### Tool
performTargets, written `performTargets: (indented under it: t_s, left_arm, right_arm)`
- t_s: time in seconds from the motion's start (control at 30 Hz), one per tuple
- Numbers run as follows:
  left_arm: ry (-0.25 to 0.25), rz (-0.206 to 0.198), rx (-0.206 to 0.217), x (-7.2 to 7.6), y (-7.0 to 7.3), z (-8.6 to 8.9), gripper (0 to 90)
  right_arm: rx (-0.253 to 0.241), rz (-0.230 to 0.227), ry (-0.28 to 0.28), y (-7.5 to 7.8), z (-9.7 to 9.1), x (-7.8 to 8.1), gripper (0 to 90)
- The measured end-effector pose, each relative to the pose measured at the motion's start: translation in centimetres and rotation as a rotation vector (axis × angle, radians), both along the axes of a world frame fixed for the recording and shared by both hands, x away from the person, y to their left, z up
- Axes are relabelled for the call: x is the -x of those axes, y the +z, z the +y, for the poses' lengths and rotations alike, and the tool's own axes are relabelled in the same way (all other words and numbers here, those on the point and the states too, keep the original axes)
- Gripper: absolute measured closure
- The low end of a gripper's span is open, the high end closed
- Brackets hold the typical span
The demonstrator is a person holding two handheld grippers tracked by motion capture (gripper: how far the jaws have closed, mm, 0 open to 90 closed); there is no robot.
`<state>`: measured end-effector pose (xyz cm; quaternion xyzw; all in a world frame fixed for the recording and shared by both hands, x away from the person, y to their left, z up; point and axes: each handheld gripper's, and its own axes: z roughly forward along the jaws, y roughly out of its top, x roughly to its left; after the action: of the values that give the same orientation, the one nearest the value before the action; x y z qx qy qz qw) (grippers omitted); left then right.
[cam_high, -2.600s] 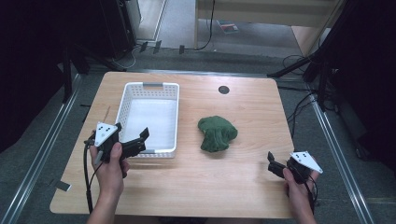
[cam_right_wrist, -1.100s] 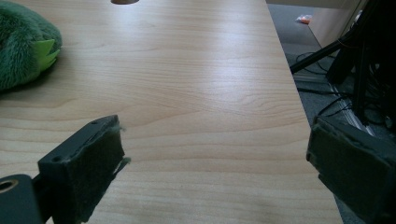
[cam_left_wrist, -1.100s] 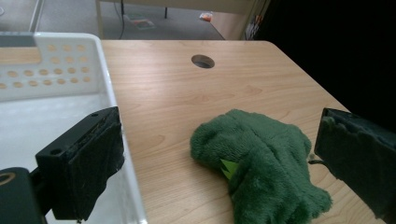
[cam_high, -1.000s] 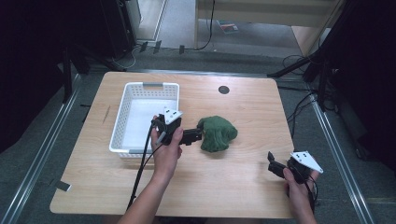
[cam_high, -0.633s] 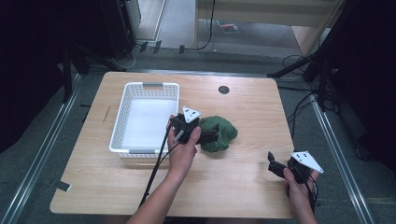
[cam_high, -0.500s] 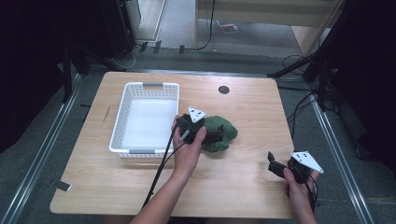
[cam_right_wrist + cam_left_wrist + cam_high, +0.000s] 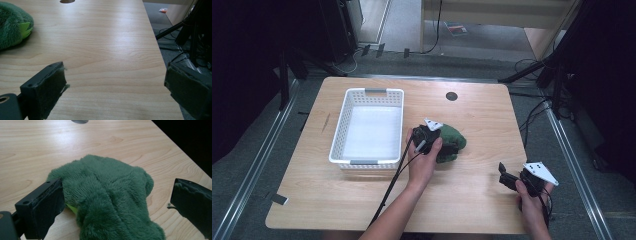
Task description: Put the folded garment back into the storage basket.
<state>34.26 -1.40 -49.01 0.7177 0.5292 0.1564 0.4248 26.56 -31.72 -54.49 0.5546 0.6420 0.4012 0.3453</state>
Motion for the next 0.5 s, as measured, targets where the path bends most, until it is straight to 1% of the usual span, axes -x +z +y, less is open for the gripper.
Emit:
performTargets:
  t_s: [0.03,0.1,0.23,0.4,0.47,0.5]
  left_arm:
    - [0.005,0.003,-0.001,0.0,-0.1,-0.1,0.2]
    - [-0.008,0.013,0.007,-0.2,-0.5,-0.4,0.1]
    - [-0.002,0.026,-0.018,-0.5,-1.1,-1.0,0.1]
    - [0.035,0.032,-0.07,-1.1,-1.8,-1.5,0.1]
    - [0.044,0.048,-0.075,-1.4,-2.1,-1.6,0.1]
    - [0.048,0.057,-0.087,-1.5,-2.4,-1.7,0.1]
  right_arm:
    - [0.0,0.0,0.0,0.0,0.0,0.0,4.0]
    - [0.001,0.0,0.001,0.0,0.0,0.0,3.9]
    - [0.001,0.0,0.001,0.0,0.0,0.0,3.8]
    - [-0.003,-0.001,0.004,0.0,0.0,0.0,3.8]
    - [-0.004,-0.002,0.005,0.0,0.0,0.0,3.8]
    - [-0.002,-0.001,0.005,0.0,0.0,0.0,3.8]
